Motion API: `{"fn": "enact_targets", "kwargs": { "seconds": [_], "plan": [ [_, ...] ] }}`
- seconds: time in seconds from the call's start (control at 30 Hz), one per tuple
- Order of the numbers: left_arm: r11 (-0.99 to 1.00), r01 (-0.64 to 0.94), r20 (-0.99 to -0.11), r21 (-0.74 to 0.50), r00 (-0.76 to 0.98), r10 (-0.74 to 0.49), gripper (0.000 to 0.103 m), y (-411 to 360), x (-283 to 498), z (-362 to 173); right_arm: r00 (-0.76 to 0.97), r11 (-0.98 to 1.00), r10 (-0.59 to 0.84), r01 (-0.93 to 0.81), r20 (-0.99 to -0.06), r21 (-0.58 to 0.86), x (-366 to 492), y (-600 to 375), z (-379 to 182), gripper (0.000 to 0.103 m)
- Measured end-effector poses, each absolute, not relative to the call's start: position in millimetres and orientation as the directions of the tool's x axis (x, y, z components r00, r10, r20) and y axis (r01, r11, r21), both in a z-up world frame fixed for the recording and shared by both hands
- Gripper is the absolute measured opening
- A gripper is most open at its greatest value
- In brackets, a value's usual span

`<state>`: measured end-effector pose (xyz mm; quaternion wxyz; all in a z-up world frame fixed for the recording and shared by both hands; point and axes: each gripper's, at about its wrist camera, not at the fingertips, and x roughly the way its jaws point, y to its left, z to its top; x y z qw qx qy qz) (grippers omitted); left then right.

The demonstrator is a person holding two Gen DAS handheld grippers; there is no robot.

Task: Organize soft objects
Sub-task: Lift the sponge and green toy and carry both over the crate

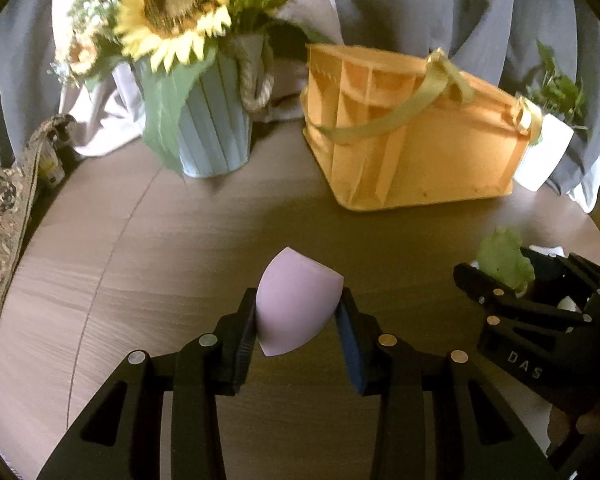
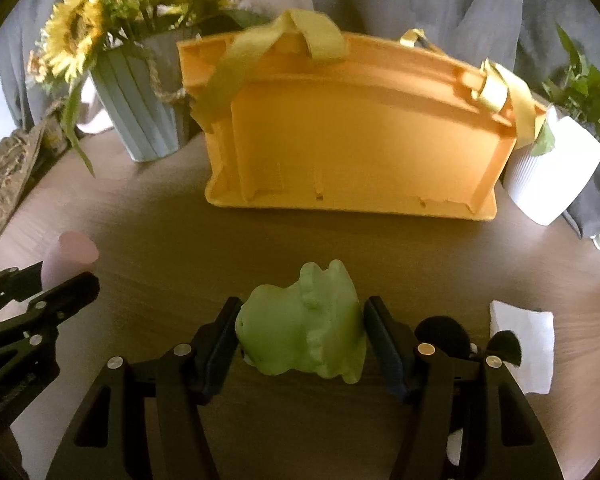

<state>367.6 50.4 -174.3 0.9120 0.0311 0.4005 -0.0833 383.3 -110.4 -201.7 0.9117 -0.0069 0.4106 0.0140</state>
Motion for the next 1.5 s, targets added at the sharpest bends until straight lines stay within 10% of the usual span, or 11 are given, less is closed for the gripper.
{"fn": "enact_targets", "kwargs": {
  "seconds": [1.5],
  "plan": [
    [0.975, 0.221, -0.392, -0.022, 0.895, -0.212, 0.038, -31, 359, -2, 0.924, 0.991, 0.055, -0.005, -0.379, 0.134, 347, -199, -31, 0.061]
  ]
}}
